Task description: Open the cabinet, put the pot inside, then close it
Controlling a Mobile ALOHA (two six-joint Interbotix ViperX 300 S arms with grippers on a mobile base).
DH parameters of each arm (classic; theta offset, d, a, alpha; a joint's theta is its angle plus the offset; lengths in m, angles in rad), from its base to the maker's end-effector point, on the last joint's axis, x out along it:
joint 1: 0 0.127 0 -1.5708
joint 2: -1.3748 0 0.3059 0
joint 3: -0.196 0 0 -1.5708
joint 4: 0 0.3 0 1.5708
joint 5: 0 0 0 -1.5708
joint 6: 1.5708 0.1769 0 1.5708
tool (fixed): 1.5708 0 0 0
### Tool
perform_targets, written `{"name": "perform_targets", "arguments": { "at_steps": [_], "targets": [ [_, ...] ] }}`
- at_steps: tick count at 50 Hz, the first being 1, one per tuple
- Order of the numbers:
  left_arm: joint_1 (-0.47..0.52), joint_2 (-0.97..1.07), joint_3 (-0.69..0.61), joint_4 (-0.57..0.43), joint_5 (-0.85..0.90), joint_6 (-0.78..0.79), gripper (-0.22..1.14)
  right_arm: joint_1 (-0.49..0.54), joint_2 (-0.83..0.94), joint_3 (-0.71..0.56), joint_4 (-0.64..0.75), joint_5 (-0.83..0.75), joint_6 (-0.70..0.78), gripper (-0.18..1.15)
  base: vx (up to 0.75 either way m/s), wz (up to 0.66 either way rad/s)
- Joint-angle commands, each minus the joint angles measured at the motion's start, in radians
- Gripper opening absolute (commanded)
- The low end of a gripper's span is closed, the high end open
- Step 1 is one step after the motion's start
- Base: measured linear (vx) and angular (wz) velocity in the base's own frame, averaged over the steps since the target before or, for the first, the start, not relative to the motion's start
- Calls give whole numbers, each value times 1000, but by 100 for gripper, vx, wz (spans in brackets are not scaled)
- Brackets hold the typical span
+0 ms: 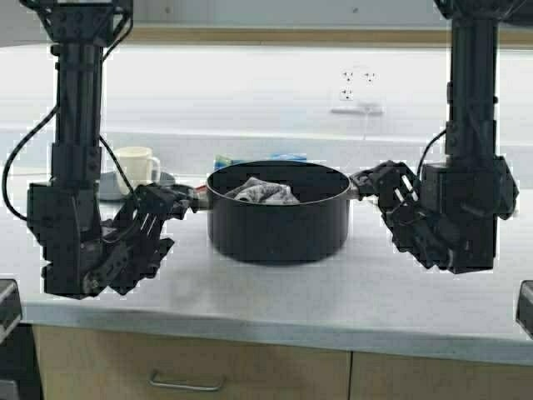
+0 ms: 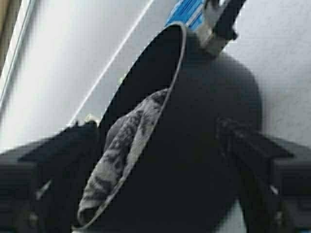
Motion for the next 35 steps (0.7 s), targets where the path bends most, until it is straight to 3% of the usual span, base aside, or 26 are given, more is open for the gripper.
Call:
{"name": "perform_targets", "arguments": {
  "at_steps": [1, 9, 17, 35],
  "targets": [
    [41, 3, -67, -8, -5, -32, 103, -61, 52, -107, -46, -9, 58, 104, 0, 0],
    [120, 21, -143, 8, -2, -64, 103, -164, 121, -256, -155, -11, 156, 104, 0, 0],
    [179, 41, -230, 130, 46, -75, 103, -236, 155, -359, -265, -11, 190, 104, 0, 0],
    [209, 74, -336, 155, 126, -75, 103, -245, 233, -557, -339, 48, 259, 104, 1, 0]
  ]
}}
